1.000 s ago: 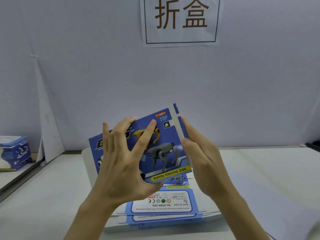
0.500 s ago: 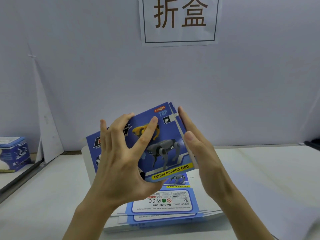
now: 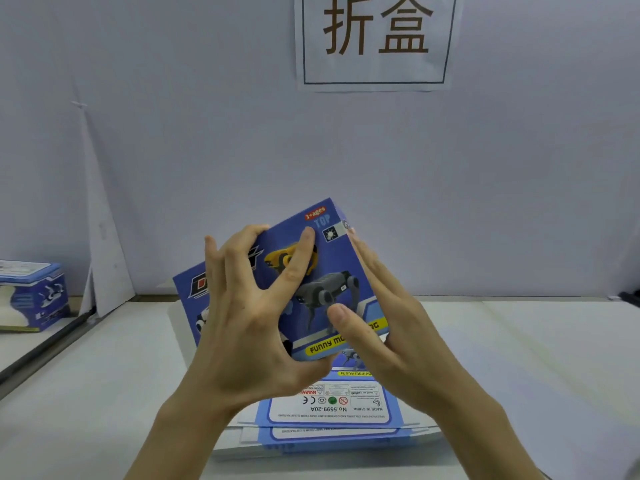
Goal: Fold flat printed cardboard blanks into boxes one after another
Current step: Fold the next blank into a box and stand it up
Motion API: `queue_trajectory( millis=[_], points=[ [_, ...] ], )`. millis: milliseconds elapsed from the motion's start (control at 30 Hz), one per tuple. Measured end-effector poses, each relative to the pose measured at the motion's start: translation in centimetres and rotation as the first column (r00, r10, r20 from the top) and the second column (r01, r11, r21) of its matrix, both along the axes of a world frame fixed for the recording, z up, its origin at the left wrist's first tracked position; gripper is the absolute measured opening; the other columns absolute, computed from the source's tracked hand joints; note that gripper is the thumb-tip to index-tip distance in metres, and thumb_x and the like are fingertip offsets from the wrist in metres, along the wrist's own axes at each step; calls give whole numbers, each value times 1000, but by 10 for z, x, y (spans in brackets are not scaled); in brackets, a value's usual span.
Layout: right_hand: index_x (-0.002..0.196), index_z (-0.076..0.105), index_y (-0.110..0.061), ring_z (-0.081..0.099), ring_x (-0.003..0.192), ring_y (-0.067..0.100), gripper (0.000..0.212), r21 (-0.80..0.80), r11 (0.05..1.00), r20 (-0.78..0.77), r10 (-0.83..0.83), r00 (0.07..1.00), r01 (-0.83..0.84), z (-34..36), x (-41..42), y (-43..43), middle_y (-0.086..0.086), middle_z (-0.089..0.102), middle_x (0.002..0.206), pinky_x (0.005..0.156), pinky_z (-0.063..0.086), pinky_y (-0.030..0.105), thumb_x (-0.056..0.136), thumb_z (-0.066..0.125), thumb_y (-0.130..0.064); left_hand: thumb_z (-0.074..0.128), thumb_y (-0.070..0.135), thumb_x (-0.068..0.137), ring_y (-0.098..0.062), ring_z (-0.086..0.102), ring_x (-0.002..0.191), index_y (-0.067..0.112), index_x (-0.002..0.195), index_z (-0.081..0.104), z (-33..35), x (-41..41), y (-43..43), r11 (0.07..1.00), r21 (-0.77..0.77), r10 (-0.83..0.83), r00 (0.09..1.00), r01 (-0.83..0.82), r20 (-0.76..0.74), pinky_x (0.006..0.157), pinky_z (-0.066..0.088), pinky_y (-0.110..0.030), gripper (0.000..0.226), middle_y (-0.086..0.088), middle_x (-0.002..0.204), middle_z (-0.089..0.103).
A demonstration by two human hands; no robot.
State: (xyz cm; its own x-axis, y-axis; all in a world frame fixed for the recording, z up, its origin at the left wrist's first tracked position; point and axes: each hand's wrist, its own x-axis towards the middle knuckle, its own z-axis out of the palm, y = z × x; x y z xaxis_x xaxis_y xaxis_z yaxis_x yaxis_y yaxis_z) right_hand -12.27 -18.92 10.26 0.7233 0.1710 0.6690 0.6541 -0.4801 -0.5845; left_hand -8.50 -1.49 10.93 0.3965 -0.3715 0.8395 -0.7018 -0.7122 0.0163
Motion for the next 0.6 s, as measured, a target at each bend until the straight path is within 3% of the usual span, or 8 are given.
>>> queue_trajectory(
  millis=[133, 167, 233, 333, 400, 467, 533, 600],
  points=[
    [142, 31, -52, 35, 140, 13, 62, 232, 951, -115, 233, 966, -202, 7, -5, -7, -18, 29, 154, 98, 50, 45, 85, 56, -47, 59, 71, 59, -34, 29, 136, 24, 149, 25, 3, 3, 3, 998, 28, -60, 995, 62, -83, 115, 3, -62, 106, -18, 142, 26],
    [140, 34, -54, 41, 137, 15, 62, 275, 939, -122, 248, 961, -207, 10, -7, -10, -16, 33, 152, 95, 52, 44, 84, 58, -47, 61, 69, 59, -31, 28, 137, 26, 149, 24, 2, 5, 5, 994, 51, -89, 992, 94, -93, 114, 8, -64, 106, -16, 144, 24],
    [139, 37, -52, 50, 129, 10, 62, 343, 925, -97, 210, 973, -165, 16, -9, -16, -19, 44, 144, 88, 55, 35, 83, 62, -48, 68, 64, 58, -24, 29, 138, 32, 150, 20, 0, 6, 6, 978, 25, -199, 965, 206, -173, 106, 33, -63, 108, -8, 147, 20],
    [136, 45, -38, 65, 109, 10, 58, 493, 850, -132, 281, 951, -183, 24, -13, -25, -19, 64, 123, 73, 56, 22, 81, 61, -43, 77, 54, 62, -13, 36, 136, 35, 152, 9, -3, 3, 5, 880, -206, -475, 804, 428, -358, 87, 57, -36, 114, 2, 146, 17],
    [133, 49, -34, 69, 101, 18, 57, 486, 854, -166, 299, 940, -186, 26, -16, -25, -10, 68, 118, 68, 56, 24, 78, 63, -33, 79, 52, 63, -7, 34, 137, 38, 152, 2, -5, 1, 1, 820, -303, -572, 716, 486, -400, 81, 58, -27, 118, 5, 150, 13],
    [133, 50, -34, 68, 105, 19, 58, 462, 868, -173, 289, 942, -182, 26, -18, -22, -6, 65, 123, 68, 57, 25, 77, 66, -25, 81, 54, 59, -8, 30, 140, 46, 149, -1, -5, -1, -3, 791, -365, -610, 684, 491, -401, 81, 57, -23, 122, 12, 154, 8],
    [133, 49, -36, 65, 111, 18, 61, 459, 867, -195, 308, 931, -191, 26, -19, -17, -5, 60, 128, 69, 58, 27, 76, 67, -25, 82, 51, 58, -9, 31, 139, 44, 150, -3, -4, -2, -3, 782, -399, -615, 693, 478, -376, 79, 56, -21, 126, 17, 150, 12],
    [134, 49, -35, 62, 112, 10, 62, 397, 904, -194, 251, 948, -158, 27, -23, -12, -7, 57, 130, 70, 57, 21, 75, 69, -27, 82, 52, 56, -13, 32, 138, 38, 152, -2, -2, -2, -2, 830, -345, -546, 765, 438, -341, 80, 58, -27, 128, 12, 145, 16]
  ],
)
